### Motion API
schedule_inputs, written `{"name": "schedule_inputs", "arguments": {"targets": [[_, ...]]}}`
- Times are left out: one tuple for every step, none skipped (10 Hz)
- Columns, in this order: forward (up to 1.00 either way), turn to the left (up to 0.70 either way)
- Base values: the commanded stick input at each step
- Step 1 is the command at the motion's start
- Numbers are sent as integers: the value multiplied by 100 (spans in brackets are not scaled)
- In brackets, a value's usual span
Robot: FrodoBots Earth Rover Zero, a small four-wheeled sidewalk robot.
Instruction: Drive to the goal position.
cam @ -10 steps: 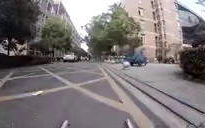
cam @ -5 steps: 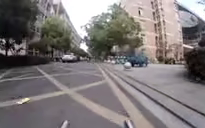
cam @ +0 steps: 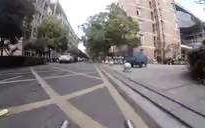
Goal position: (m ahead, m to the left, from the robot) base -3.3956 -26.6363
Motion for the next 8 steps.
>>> {"name": "schedule_inputs", "arguments": {"targets": [[70, -14], [70, -14], [70, -14], [70, -14], [70, -14], [70, -14], [70, -14], [70, -14]]}}
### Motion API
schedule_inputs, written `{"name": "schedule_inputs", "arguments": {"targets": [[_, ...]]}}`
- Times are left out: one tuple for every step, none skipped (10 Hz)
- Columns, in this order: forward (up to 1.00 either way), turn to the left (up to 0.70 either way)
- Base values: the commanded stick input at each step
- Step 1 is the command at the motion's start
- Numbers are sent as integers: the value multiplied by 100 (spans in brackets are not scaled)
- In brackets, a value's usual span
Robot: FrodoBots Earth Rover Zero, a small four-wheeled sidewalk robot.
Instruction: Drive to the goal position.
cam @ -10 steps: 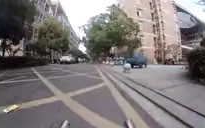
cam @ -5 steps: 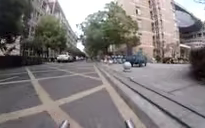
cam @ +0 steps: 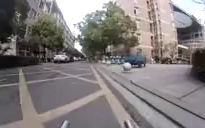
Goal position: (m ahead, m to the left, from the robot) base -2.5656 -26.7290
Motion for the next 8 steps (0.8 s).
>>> {"name": "schedule_inputs", "arguments": {"targets": [[70, -14], [70, -14], [70, -14], [70, -14], [70, -14], [70, -14], [70, -14], [70, -14]]}}
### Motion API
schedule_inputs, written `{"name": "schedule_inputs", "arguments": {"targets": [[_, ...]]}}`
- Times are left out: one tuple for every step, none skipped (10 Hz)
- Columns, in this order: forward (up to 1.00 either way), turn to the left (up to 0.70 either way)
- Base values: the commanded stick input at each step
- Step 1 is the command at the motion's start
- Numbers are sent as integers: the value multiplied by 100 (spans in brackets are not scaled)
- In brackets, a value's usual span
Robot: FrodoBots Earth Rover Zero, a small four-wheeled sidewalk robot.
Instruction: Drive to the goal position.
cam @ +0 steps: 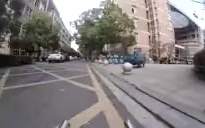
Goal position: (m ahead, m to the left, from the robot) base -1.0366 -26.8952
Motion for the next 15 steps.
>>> {"name": "schedule_inputs", "arguments": {"targets": [[56, -21], [45, -27], [0, -45], [0, -45], [0, -45], [0, -45], [0, -45], [0, -45], [0, -45], [0, -45], [0, -45], [0, -45], [0, -45], [0, -45], [0, -45]]}}
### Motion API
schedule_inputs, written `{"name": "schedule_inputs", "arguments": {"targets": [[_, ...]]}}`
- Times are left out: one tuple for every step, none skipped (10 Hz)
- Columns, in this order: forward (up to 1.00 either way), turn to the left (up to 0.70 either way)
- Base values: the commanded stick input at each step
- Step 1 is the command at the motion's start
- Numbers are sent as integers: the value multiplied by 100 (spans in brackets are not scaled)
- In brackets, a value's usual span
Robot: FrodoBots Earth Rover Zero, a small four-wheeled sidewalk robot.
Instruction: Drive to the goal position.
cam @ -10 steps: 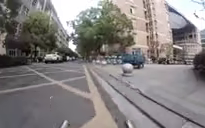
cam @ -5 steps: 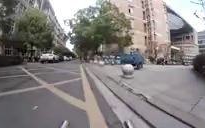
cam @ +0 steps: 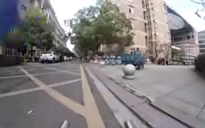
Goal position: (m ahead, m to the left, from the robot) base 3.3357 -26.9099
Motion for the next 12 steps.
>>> {"name": "schedule_inputs", "arguments": {"targets": [[8, -16], [45, 10], [45, 23], [45, 27], [45, 27], [45, 27], [45, 27], [45, 27], [45, 27], [45, 27], [45, 27], [45, 27]]}}
